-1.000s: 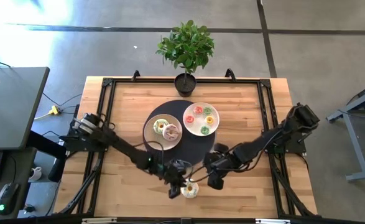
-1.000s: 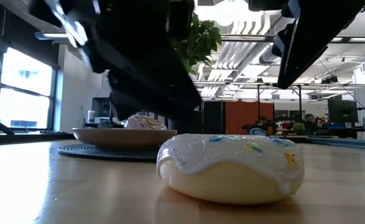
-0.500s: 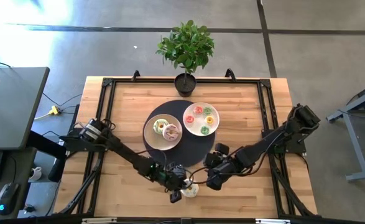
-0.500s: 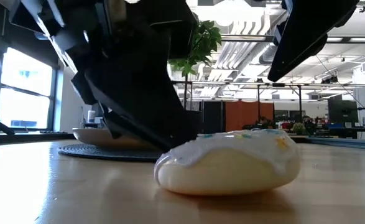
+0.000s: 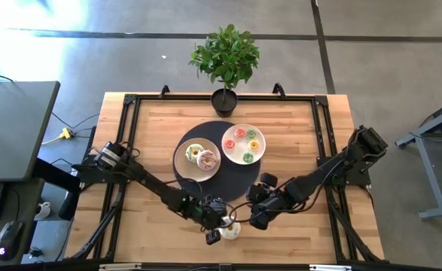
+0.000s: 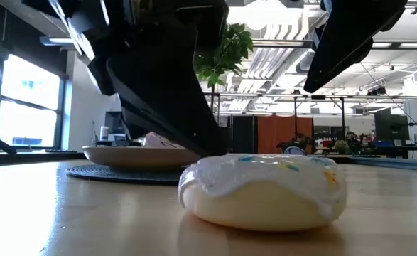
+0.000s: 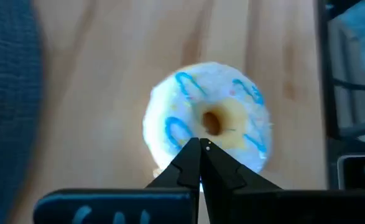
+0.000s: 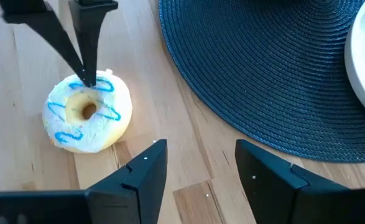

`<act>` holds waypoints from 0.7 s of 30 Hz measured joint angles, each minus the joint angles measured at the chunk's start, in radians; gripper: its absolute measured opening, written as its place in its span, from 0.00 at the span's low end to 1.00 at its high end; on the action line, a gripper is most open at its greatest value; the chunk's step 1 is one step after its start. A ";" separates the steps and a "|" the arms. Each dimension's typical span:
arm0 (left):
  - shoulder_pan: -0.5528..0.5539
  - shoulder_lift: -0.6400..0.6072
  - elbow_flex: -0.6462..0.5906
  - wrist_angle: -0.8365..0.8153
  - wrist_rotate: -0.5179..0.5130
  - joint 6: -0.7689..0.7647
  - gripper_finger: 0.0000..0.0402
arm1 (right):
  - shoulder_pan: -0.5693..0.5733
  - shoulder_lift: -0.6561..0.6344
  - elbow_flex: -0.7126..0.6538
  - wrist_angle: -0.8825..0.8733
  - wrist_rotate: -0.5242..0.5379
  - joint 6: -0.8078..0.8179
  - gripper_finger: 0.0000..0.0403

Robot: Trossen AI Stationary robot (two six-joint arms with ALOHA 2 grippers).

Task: Pick & Place donuts
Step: Put the big white donut on the left white plate

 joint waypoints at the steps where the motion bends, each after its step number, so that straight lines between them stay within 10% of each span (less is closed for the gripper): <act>1: 0.000 -0.007 0.008 -0.031 -0.020 0.008 0.01 | 0.000 0.000 0.000 0.000 0.000 0.000 0.46; 21: 0.043 -0.003 0.045 -0.076 0.037 0.105 0.02 | 0.000 0.000 0.000 0.025 0.004 -0.001 0.46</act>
